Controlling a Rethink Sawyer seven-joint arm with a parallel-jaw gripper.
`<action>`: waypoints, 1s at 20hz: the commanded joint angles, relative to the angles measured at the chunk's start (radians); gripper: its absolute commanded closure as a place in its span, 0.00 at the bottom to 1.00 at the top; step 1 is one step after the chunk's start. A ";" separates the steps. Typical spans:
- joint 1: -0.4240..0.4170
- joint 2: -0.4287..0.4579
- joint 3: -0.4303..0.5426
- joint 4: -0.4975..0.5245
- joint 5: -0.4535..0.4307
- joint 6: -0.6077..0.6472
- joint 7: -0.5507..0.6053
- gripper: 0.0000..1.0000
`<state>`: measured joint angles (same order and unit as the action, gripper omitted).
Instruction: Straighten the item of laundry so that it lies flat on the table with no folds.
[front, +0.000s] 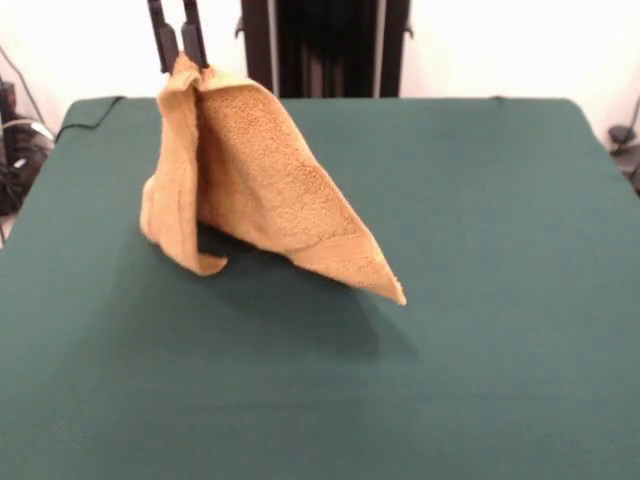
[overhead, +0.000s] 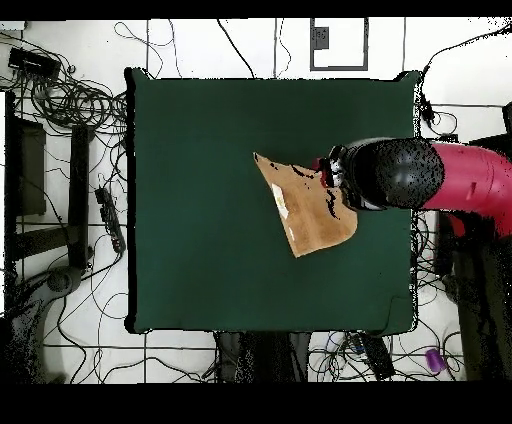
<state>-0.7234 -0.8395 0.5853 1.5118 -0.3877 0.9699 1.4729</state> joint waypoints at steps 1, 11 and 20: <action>0.039 0.036 0.119 -0.018 -0.014 0.109 -0.276 1.00; 0.030 0.118 0.151 0.020 -0.044 0.018 -0.282 1.00; 0.013 0.223 0.168 0.073 -0.112 -0.156 -0.232 1.00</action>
<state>-0.7292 -0.7092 0.6628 1.4903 -0.4443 0.9043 1.4729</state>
